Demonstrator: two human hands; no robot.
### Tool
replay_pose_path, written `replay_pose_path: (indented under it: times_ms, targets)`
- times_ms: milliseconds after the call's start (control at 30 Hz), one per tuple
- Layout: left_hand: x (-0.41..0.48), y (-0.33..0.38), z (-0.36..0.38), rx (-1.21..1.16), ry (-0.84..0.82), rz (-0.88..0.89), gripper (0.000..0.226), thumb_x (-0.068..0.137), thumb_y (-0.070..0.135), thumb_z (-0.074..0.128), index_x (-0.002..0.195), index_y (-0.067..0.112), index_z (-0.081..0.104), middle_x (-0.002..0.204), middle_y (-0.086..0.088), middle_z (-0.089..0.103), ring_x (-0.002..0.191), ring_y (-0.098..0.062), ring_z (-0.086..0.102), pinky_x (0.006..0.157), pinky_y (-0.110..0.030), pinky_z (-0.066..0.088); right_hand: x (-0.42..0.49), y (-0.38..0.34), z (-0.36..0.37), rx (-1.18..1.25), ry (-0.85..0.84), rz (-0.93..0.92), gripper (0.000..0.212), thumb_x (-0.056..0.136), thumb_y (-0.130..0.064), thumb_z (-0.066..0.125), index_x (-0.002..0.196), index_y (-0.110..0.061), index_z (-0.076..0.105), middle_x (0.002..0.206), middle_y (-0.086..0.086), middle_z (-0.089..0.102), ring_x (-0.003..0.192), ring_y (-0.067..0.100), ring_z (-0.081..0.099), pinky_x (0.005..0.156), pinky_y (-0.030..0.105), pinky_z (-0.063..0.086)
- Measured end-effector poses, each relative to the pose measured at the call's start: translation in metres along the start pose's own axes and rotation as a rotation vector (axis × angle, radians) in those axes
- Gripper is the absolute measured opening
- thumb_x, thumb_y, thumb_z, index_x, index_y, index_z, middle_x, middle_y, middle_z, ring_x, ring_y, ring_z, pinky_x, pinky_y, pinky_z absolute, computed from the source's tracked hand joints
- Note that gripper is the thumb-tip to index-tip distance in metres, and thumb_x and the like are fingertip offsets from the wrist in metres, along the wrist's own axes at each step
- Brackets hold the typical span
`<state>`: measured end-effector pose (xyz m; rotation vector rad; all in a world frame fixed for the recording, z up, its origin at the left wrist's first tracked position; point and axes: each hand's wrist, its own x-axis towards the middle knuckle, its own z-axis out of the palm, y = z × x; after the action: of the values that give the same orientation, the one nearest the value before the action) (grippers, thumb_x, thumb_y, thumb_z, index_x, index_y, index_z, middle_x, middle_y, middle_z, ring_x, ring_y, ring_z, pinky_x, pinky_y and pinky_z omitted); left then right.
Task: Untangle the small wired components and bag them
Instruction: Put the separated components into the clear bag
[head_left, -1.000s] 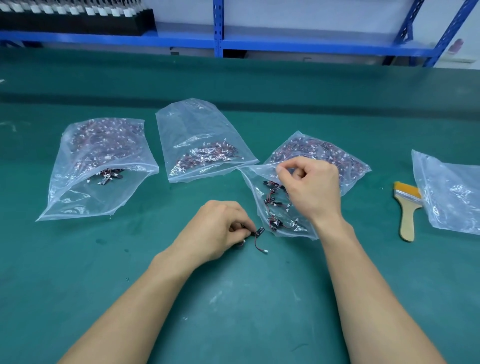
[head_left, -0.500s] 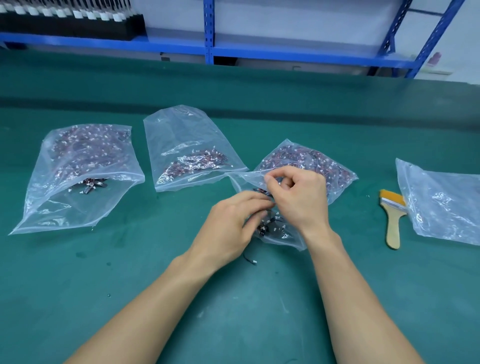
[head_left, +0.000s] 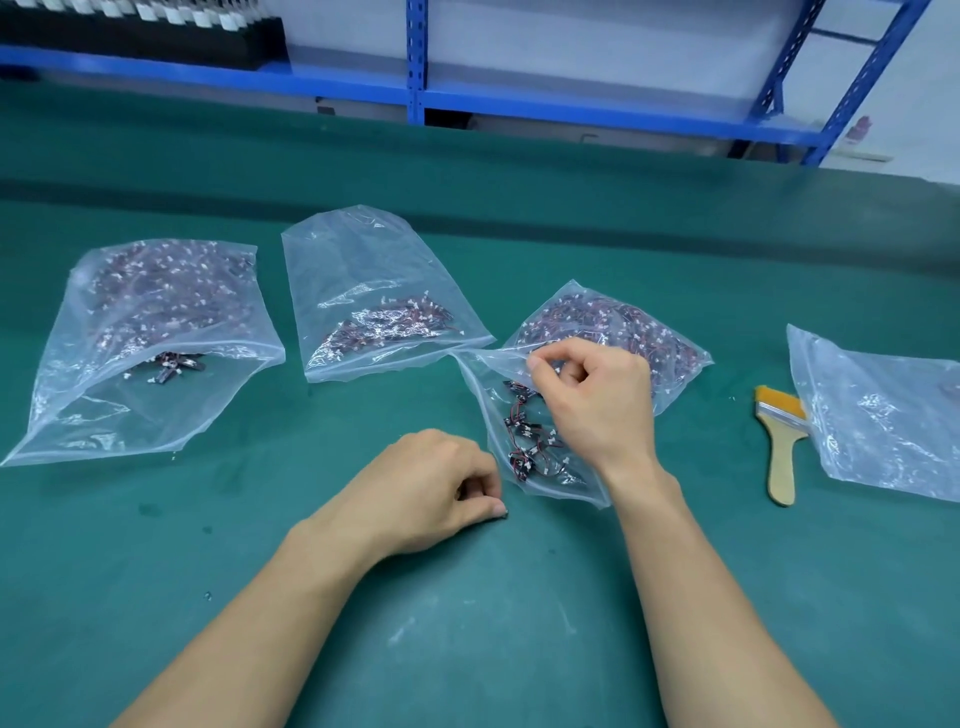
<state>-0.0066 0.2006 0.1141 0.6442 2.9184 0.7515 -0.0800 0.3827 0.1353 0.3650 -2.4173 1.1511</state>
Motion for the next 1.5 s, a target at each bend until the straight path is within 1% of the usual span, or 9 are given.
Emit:
replay_pose_path:
  times_ms: [167, 433, 633, 733, 833, 900, 1100, 1267, 1500]
  targets:
    - [-0.001, -0.005, -0.003, -0.043, -0.063, 0.018, 0.022, 0.082, 0.054, 0.074, 0.095, 0.036, 0.071, 0.080, 0.019, 0.060, 0.079, 0.003, 0.054, 0.071, -0.026, 0.047, 0.000, 0.000, 0.001, -0.001, -0.008, 0.002, 0.013, 0.084, -0.024, 0.072, 0.073, -0.031, 0.074, 0.047, -0.014, 0.049, 0.047, 0.009, 0.046, 0.062, 0.023, 0.045]
    - [-0.001, -0.005, 0.002, -0.144, -0.044, 0.050, 0.011, 0.089, 0.035, 0.072, 0.083, 0.028, 0.066, 0.073, 0.017, 0.062, 0.068, -0.002, 0.053, 0.062, -0.020, 0.042, 0.000, 0.000, 0.000, -0.006, -0.010, -0.006, 0.013, 0.084, -0.024, 0.072, 0.073, -0.030, 0.074, 0.047, -0.014, 0.048, 0.047, 0.009, 0.046, 0.062, 0.024, 0.045]
    - [0.009, 0.014, 0.008, -0.428, 0.429, 0.015, 0.010, 0.087, 0.031, 0.068, 0.081, 0.030, 0.060, 0.063, 0.022, 0.052, 0.054, -0.008, 0.038, 0.054, -0.016, 0.032, 0.001, -0.003, 0.000, -0.002, -0.004, -0.009, 0.011, 0.084, -0.025, 0.073, 0.074, -0.028, 0.075, 0.043, -0.012, 0.044, 0.047, 0.010, 0.045, 0.063, 0.031, 0.050]
    - [0.017, 0.021, 0.015, -0.343, 0.566, -0.043, 0.010, 0.089, 0.025, 0.069, 0.089, 0.032, 0.061, 0.072, 0.034, 0.054, 0.056, -0.007, 0.041, 0.057, -0.016, 0.033, 0.000, -0.004, 0.000, 0.002, -0.006, -0.017, 0.010, 0.085, -0.025, 0.073, 0.075, -0.028, 0.075, 0.044, -0.011, 0.044, 0.048, 0.010, 0.046, 0.062, 0.031, 0.050]
    - [0.018, 0.020, 0.020, -0.222, 0.514, -0.024, 0.020, 0.091, 0.026, 0.064, 0.110, 0.032, 0.065, 0.088, 0.044, 0.053, 0.071, 0.001, 0.048, 0.070, -0.018, 0.039, 0.000, -0.004, -0.001, 0.006, -0.005, -0.018, 0.010, 0.084, -0.024, 0.072, 0.076, -0.028, 0.076, 0.043, -0.011, 0.043, 0.048, 0.010, 0.046, 0.062, 0.031, 0.050]
    - [0.016, 0.016, 0.022, -0.190, 0.462, 0.005, 0.023, 0.092, 0.029, 0.063, 0.114, 0.033, 0.066, 0.091, 0.037, 0.057, 0.078, 0.000, 0.048, 0.077, -0.024, 0.044, 0.000, -0.005, -0.001, 0.008, -0.001, -0.022, 0.010, 0.084, -0.023, 0.072, 0.076, -0.028, 0.075, 0.043, -0.011, 0.042, 0.047, 0.010, 0.045, 0.061, 0.030, 0.050]
    - [0.013, 0.011, 0.019, -0.048, 0.364, 0.021, 0.013, 0.091, 0.032, 0.067, 0.104, 0.031, 0.069, 0.102, 0.019, 0.066, 0.087, -0.010, 0.048, 0.082, -0.033, 0.047, -0.004, -0.007, -0.003, 0.064, -0.133, -0.042, 0.020, 0.080, -0.044, 0.069, 0.070, -0.026, 0.073, 0.042, -0.008, 0.038, 0.044, 0.010, 0.036, 0.053, 0.026, 0.039]
    - [0.014, 0.015, 0.014, 0.202, 0.403, 0.103, 0.011, 0.086, 0.040, 0.072, 0.089, 0.030, 0.072, 0.088, 0.014, 0.064, 0.084, -0.017, 0.050, 0.069, -0.032, 0.040, -0.004, -0.003, -0.006, 0.105, -0.145, -0.006, 0.029, 0.078, -0.053, 0.069, 0.071, -0.025, 0.072, 0.045, -0.007, 0.037, 0.046, 0.009, 0.035, 0.054, 0.027, 0.038]
    - [0.022, 0.022, 0.018, 0.346, 0.469, 0.102, 0.012, 0.079, 0.032, 0.078, 0.077, 0.024, 0.070, 0.078, 0.009, 0.065, 0.076, -0.023, 0.056, 0.065, -0.036, 0.042, -0.003, -0.001, 0.001, -0.010, -0.236, -0.111, 0.003, 0.078, -0.025, 0.075, 0.076, -0.024, 0.074, 0.045, -0.014, 0.047, 0.047, 0.008, 0.047, 0.056, 0.027, 0.045]
